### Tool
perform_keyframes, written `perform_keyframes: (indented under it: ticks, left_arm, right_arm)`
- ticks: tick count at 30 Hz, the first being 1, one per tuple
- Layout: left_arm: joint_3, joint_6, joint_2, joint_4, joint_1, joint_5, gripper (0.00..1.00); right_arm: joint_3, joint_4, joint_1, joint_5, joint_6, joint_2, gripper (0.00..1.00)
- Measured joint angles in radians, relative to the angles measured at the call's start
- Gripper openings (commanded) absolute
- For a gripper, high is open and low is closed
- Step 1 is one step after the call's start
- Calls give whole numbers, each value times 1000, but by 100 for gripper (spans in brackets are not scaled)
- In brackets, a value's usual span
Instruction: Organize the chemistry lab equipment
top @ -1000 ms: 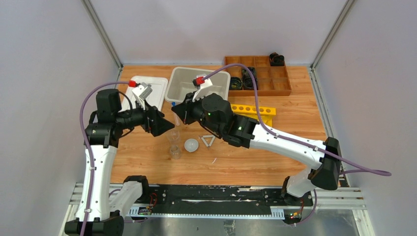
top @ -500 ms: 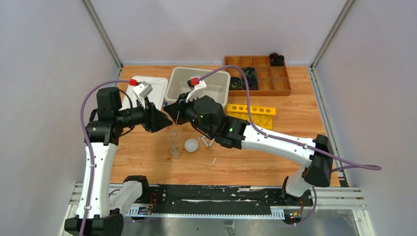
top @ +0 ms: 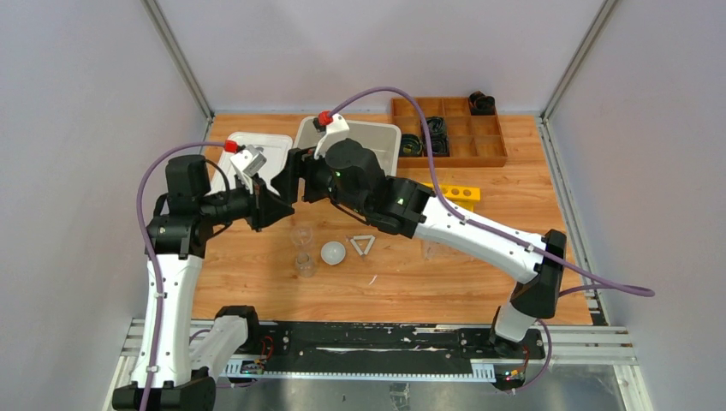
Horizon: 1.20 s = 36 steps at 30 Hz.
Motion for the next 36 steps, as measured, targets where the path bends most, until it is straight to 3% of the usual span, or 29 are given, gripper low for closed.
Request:
perform_keyframes:
  ticks: [9,16,18,19,21,23,25,29,36]
  left_arm:
    - [-11,56,-8,-4,0,-16,0]
    - [-16,82,-19,-24,-4,-23,0]
    - [-17,87,-22,-28,-4,-23,0]
    - [-17,89,-23,-30,-5,-23,4]
    - [-19,92,-24,-30,-5,-23,37]
    - [-22,98,-24,-29,-6,-22,71]
    - [-22,94,-24,-34,-6,-29,98]
    - [-22,75,-24,-42,-6,-62,100]
    - [-18,62,-23,-42,-6,-135,100]
  right_arm:
    - [137,-200,-38,-135,-28,86,56]
    - [180,-252,-49,-187,-42,122,36]
    - [180,-260,-51,-195,-43,123,23]
    - [180,-260,-51,-200,-47,123,15]
    - [184,-261,-52,-215,-50,123,0]
    - [184,-266,-53,-222,-53,123,0]
    - [180,-277,-56,-208,-74,121,0]
    - [39,-294,-65,-118,-135,27,0]
    - [-399,-345,-183,71,-200,-374,0]
